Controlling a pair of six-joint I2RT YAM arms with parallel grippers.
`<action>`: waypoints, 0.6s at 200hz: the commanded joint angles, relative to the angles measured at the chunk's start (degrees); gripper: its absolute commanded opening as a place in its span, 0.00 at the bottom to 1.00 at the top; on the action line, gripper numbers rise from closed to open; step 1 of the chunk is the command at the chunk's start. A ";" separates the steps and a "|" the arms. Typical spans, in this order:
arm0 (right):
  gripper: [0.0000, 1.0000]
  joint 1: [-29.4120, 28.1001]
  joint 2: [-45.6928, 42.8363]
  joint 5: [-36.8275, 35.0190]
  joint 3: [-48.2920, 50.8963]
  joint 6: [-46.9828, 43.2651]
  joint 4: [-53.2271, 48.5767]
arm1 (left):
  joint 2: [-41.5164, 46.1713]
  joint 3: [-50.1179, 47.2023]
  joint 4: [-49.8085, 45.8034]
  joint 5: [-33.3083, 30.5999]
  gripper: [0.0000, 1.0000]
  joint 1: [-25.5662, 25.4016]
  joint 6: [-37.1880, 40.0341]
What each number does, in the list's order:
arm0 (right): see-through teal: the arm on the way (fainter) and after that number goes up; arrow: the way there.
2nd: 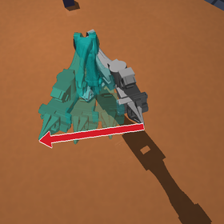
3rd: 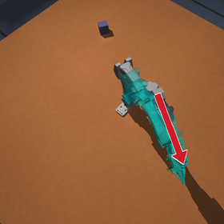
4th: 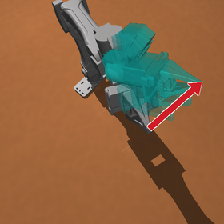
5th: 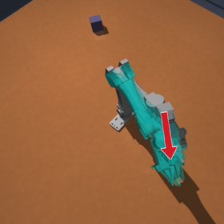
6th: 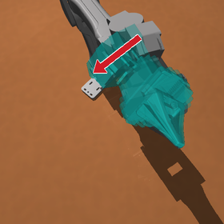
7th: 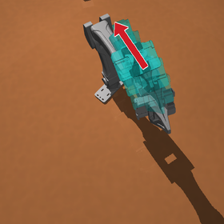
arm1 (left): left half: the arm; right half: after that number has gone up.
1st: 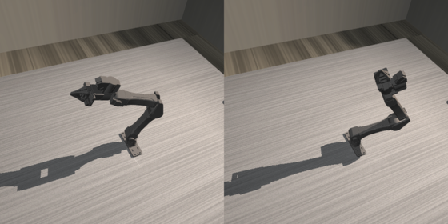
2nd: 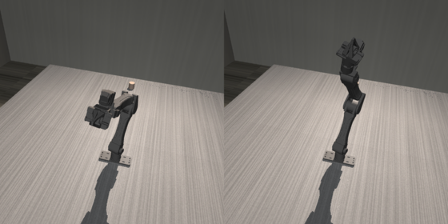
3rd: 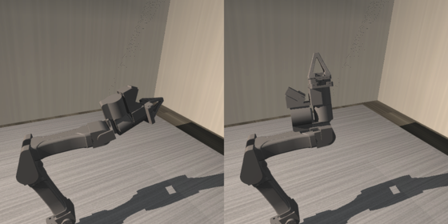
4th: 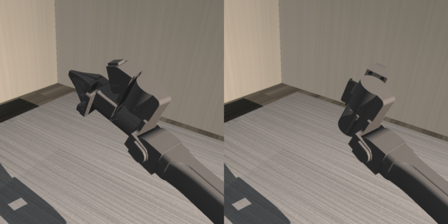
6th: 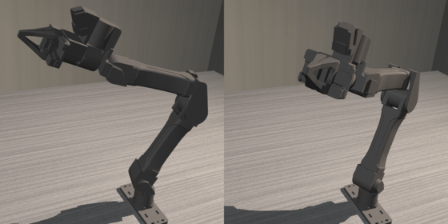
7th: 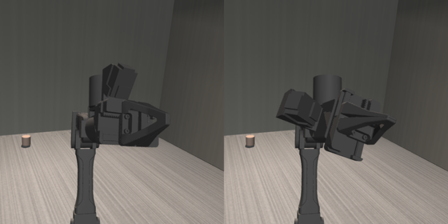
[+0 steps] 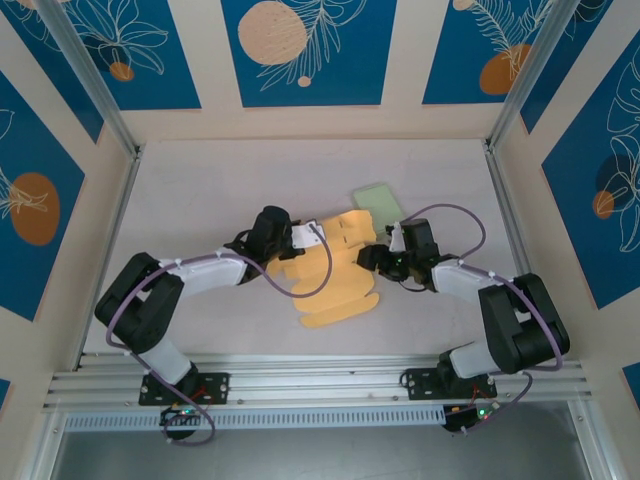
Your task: Fold the paper box
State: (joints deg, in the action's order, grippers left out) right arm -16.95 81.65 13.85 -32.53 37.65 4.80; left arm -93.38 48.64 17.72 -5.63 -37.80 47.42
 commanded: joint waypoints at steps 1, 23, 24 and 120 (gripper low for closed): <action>0.60 0.36 0.76 -2.12 -2.17 -3.61 2.02 | -0.12 -0.48 3.88 2.20 0.01 -0.51 -0.32; 0.60 0.07 2.50 -3.44 -3.27 -4.73 2.65 | -0.30 -0.74 4.23 2.72 0.01 -0.51 0.26; 0.60 0.07 2.62 -3.50 -3.30 -4.80 2.66 | -0.30 -0.74 4.25 2.72 0.01 -0.51 0.33; 0.46 -4.32 4.29 -4.08 -7.29 -4.91 3.68 | -1.67 0.36 3.07 -2.67 0.03 -2.21 3.62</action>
State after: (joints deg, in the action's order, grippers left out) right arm -19.84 87.46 11.29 -38.65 33.93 8.27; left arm -94.54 48.36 20.16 -6.81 -39.16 49.67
